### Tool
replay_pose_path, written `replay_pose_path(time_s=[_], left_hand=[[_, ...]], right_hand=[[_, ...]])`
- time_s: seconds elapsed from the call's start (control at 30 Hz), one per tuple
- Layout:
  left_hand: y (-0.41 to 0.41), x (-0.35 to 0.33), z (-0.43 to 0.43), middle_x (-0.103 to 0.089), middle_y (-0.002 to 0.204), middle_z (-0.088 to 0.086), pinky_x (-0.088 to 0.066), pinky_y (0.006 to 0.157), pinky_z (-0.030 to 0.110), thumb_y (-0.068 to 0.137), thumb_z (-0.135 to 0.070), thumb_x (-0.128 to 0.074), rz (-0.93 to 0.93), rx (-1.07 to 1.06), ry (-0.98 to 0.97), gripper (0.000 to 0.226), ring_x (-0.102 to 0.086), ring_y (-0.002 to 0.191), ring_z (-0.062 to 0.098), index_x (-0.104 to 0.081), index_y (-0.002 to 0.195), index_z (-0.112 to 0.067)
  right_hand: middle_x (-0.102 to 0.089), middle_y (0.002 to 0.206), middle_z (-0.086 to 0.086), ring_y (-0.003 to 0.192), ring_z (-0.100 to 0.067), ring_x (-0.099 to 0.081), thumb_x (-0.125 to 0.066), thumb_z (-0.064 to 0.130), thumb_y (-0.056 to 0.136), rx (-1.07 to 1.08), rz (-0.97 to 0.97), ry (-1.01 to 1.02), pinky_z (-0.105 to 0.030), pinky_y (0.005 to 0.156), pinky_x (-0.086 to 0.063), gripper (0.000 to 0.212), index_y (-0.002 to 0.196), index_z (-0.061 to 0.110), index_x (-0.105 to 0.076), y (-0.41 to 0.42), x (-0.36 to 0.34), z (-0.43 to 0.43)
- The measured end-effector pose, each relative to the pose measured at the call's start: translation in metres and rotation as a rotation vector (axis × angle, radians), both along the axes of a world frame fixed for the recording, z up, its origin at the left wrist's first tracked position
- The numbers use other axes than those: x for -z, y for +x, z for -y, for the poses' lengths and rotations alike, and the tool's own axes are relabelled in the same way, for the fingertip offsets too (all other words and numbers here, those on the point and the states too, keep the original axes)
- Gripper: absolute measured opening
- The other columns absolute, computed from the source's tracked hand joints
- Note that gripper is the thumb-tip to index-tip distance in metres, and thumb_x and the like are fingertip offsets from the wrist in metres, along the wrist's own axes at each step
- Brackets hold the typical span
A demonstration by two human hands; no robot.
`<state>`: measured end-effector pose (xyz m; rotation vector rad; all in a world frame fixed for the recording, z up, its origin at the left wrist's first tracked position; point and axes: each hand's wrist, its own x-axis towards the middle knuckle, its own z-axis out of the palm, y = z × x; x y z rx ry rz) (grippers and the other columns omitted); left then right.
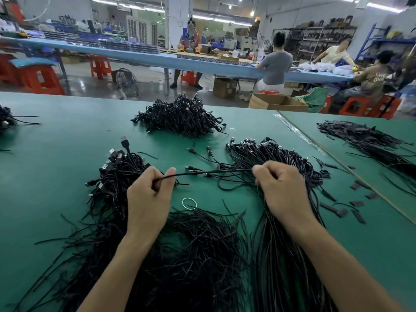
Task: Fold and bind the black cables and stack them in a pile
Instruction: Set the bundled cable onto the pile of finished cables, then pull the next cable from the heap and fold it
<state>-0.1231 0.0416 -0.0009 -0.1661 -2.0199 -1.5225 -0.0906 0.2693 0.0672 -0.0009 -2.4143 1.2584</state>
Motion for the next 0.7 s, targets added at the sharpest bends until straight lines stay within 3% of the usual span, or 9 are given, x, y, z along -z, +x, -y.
replay_pose_path(time_s=[0.13, 0.2, 0.27, 0.33, 0.43, 0.5, 0.53, 0.63, 0.7], left_hand=[[0.005, -0.004, -0.007, -0.035, 0.049, -0.011, -0.027, 0.044, 0.023, 0.092, -0.033, -0.063, 0.083, 0.125, -0.15, 0.046, -0.027, 0.045, 0.006, -0.035, 0.062, -0.014], [0.009, -0.004, -0.012, -0.035, 0.051, -0.011, -0.029, 0.049, 0.031, 0.095, -0.042, -0.053, 0.153, 0.245, -0.251, 0.045, -0.028, 0.048, 0.007, -0.034, 0.064, -0.016], [0.013, -0.004, -0.017, -0.033, 0.054, -0.009, -0.031, 0.053, 0.036, 0.092, -0.054, -0.039, 0.181, 0.337, -0.344, 0.044, -0.029, 0.051, 0.01, -0.033, 0.068, -0.017], [0.015, -0.004, -0.019, -0.033, 0.056, -0.009, -0.035, 0.054, 0.041, 0.091, -0.058, -0.033, 0.163, 0.395, -0.401, 0.045, -0.031, 0.052, 0.011, -0.033, 0.069, -0.019], [0.017, -0.004, -0.02, -0.038, 0.055, -0.006, -0.034, 0.052, 0.037, 0.093, -0.06, -0.032, 0.143, 0.431, -0.516, 0.045, -0.034, 0.049, 0.01, -0.036, 0.068, -0.023], [0.017, -0.004, -0.022, -0.042, 0.055, -0.006, -0.03, 0.05, 0.031, 0.093, -0.06, -0.032, 0.126, 0.465, -0.577, 0.042, -0.037, 0.048, 0.012, -0.037, 0.069, -0.026], [0.018, -0.004, -0.024, -0.044, 0.055, -0.007, -0.03, 0.05, 0.029, 0.093, -0.06, -0.033, 0.119, 0.489, -0.582, 0.041, -0.038, 0.048, 0.012, -0.039, 0.069, -0.027], [0.016, -0.003, -0.025, -0.047, 0.056, -0.007, -0.029, 0.049, 0.027, 0.091, -0.066, -0.032, 0.111, 0.449, -0.596, 0.042, -0.039, 0.048, 0.011, -0.043, 0.071, -0.03], [0.015, -0.003, -0.02, -0.048, 0.056, -0.007, -0.031, 0.049, 0.03, 0.089, -0.074, -0.028, 0.147, 0.356, -0.578, 0.052, -0.041, 0.048, 0.01, -0.046, 0.073, -0.028]], right_hand=[[-0.059, 0.054, 0.008, 0.044, -0.006, -0.043, -0.057, 0.032, 0.096, -0.095, 0.186, 0.241, -0.02, 0.043, -0.037, 0.027, 0.077, 0.016, -0.067, -0.006, 0.001, -0.023], [-0.067, 0.078, 0.001, 0.063, -0.012, -0.058, -0.048, 0.043, 0.099, -0.225, 0.301, 0.356, -0.03, 0.063, -0.052, 0.028, 0.09, 0.022, -0.064, -0.004, 0.004, -0.016], [-0.066, 0.104, -0.001, 0.093, -0.017, -0.063, -0.038, 0.051, 0.101, -0.265, 0.335, 0.422, -0.042, 0.087, -0.053, 0.036, 0.118, 0.025, -0.057, -0.002, 0.008, -0.008], [-0.048, 0.139, -0.001, 0.13, -0.02, -0.046, -0.034, 0.057, 0.1, -0.205, 0.32, 0.546, -0.044, 0.112, -0.038, 0.061, 0.152, 0.029, -0.024, -0.001, 0.011, -0.004], [-0.007, 0.162, 0.004, 0.151, -0.019, -0.003, -0.044, 0.056, 0.098, -0.128, 0.146, 0.873, -0.039, 0.122, -0.006, 0.079, 0.155, 0.04, 0.008, 0.001, 0.008, -0.003], [0.001, 0.164, 0.013, 0.151, -0.012, 0.01, -0.044, 0.053, 0.099, -0.267, 0.108, 0.902, -0.035, 0.121, 0.006, 0.065, 0.153, 0.047, -0.009, 0.0, 0.008, 0.0], [-0.009, 0.163, 0.014, 0.152, -0.01, 0.003, -0.042, 0.05, 0.101, -0.355, 0.121, 0.86, -0.033, 0.122, 0.004, 0.052, 0.15, 0.045, -0.025, 0.0, 0.008, 0.002], [-0.058, 0.123, 0.008, 0.121, -0.009, -0.046, -0.041, 0.039, 0.105, -0.486, 0.136, 0.705, -0.033, 0.11, -0.035, 0.026, 0.113, 0.027, -0.062, 0.0, 0.014, 0.006], [-0.061, 0.09, 0.012, 0.089, -0.006, -0.054, -0.043, 0.038, 0.104, -0.462, 0.096, 0.566, -0.033, 0.085, -0.045, 0.026, 0.092, 0.024, -0.062, -0.001, 0.017, 0.004]])
